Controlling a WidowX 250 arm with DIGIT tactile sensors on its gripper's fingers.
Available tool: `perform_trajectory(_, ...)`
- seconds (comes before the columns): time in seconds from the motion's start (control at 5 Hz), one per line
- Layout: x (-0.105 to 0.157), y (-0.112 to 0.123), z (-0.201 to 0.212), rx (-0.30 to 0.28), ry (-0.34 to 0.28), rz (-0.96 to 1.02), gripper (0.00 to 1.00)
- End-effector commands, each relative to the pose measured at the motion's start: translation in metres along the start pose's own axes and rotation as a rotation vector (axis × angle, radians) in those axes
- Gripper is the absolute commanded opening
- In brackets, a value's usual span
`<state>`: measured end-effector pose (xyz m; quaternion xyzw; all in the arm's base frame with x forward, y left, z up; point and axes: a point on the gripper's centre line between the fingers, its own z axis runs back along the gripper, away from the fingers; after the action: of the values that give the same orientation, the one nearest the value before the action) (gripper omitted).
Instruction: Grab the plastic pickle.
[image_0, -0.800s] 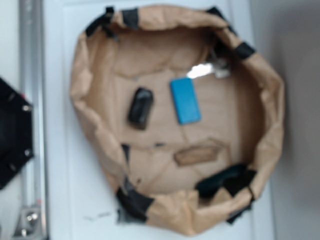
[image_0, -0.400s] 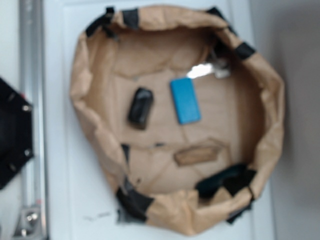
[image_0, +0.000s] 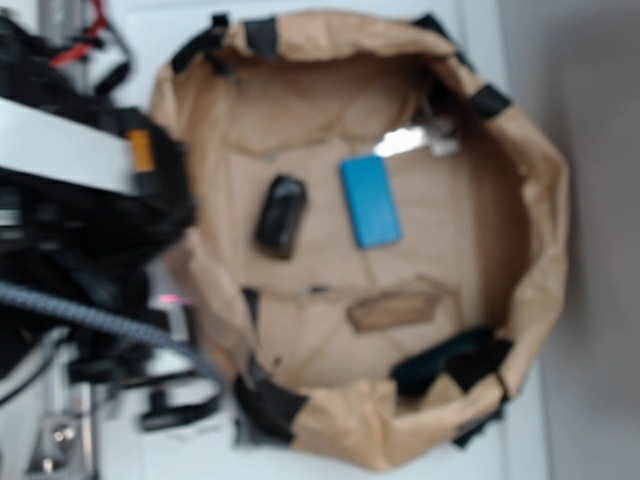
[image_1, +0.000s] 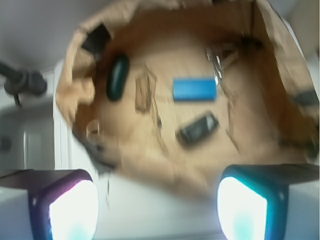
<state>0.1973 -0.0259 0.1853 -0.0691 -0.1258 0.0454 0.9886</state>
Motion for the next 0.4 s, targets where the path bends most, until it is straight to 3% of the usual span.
perform_trajectory(0.0,0.058,0.002,-0.059,0.045,-0.012,-0.105,1.0)
perform_trajectory(0.2,0.072,0.004,-0.057,0.039,-0.053,-0.126,1.0)
